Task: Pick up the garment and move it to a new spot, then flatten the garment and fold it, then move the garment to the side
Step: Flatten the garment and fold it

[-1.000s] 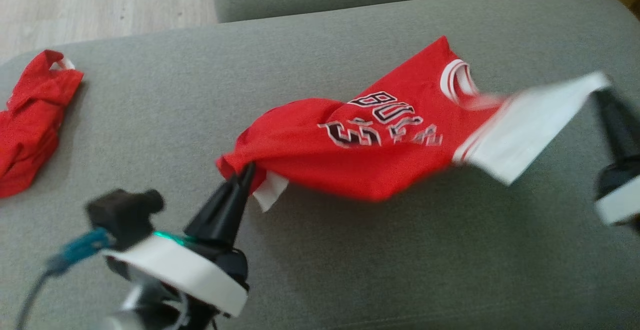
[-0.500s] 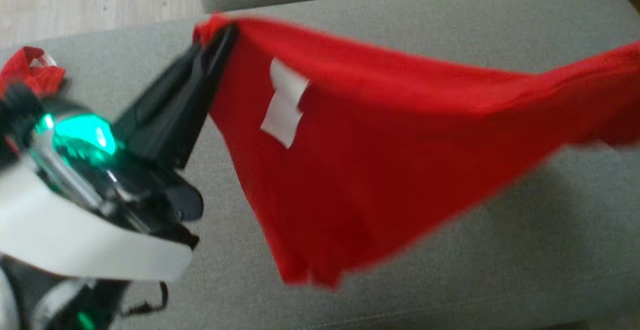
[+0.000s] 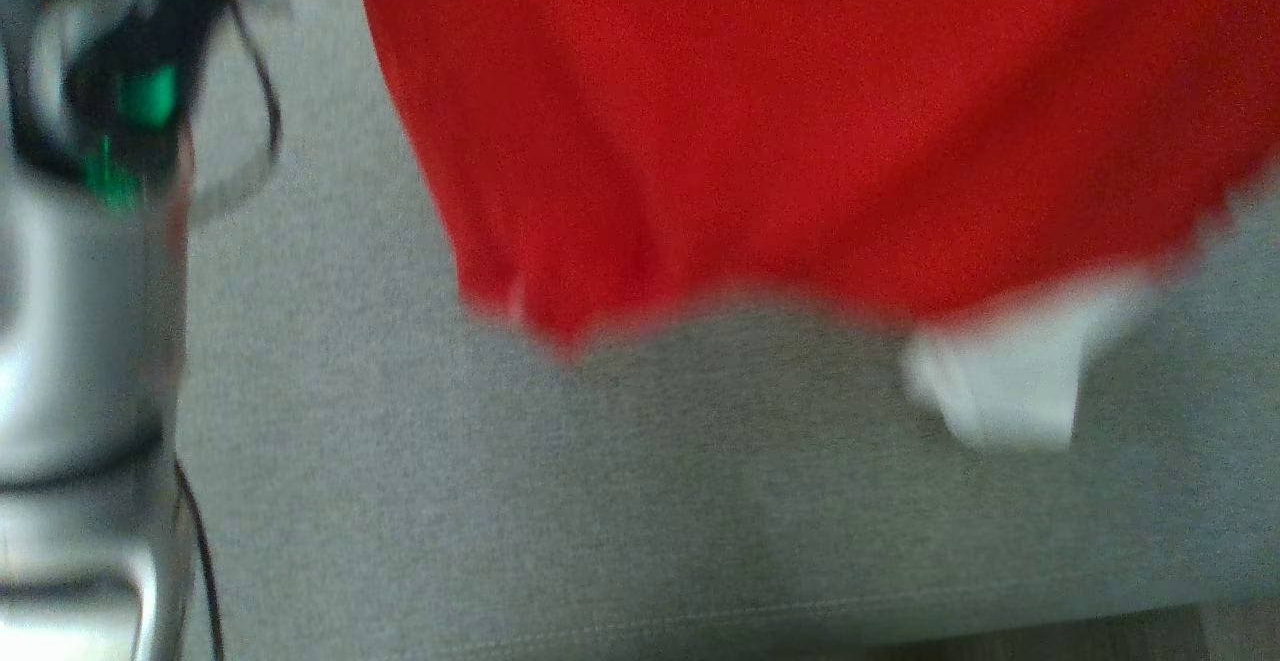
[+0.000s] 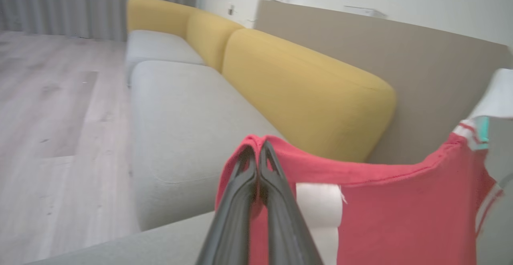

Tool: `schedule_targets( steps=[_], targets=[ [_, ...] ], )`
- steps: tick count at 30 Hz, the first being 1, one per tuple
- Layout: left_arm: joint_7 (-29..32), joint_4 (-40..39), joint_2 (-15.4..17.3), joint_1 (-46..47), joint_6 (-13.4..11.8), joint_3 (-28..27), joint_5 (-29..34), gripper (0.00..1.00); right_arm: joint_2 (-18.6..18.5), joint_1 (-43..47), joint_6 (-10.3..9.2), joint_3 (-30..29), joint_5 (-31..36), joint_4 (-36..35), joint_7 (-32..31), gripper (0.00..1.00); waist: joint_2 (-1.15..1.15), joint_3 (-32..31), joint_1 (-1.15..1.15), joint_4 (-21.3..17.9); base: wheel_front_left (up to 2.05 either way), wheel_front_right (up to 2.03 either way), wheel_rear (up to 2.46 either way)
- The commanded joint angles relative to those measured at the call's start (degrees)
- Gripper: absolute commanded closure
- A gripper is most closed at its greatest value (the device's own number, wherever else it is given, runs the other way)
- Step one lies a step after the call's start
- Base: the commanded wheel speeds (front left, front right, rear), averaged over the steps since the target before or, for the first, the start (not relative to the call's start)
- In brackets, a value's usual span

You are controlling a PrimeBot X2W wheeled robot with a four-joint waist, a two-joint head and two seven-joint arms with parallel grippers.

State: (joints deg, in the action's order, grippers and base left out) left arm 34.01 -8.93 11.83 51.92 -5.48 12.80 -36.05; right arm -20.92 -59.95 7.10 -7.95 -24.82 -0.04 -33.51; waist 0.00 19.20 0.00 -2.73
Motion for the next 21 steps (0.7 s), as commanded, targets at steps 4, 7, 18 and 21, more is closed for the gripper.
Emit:
schedule_targets(
  steps=[4,7,18,21],
  targets=[
    [-10.20,16.58,-0.53,16.12,-0.06,-1.47,6.75,1.00,3.97,-15.31,0.39,0.14,7.56,12.82,11.60,1.00,0.00,6.94,0.00,2.04,0.00,0.00,0.00],
    [-19.55,25.13,-2.27,24.86,-0.60,-1.54,10.35,1.00,7.28,-23.73,0.39,-2.01,10.70,19.37,19.80,1.00,0.00,10.25,0.00,1.83,0.00,0.00,0.00],
    [-36.98,48.60,-5.17,21.29,6.25,3.03,12.45,1.00,7.16,-8.05,0.39,9.17,2.19,25.80,32.31,1.00,0.00,8.63,0.00,-0.79,0.00,0.00,0.00],
    [-36.76,49.26,-4.19,13.81,8.45,3.53,11.03,1.00,2.95,4.65,0.39,13.48,-2.42,20.77,31.53,1.00,0.00,6.67,0.00,-1.48,0.00,0.00,0.00]
  ],
)
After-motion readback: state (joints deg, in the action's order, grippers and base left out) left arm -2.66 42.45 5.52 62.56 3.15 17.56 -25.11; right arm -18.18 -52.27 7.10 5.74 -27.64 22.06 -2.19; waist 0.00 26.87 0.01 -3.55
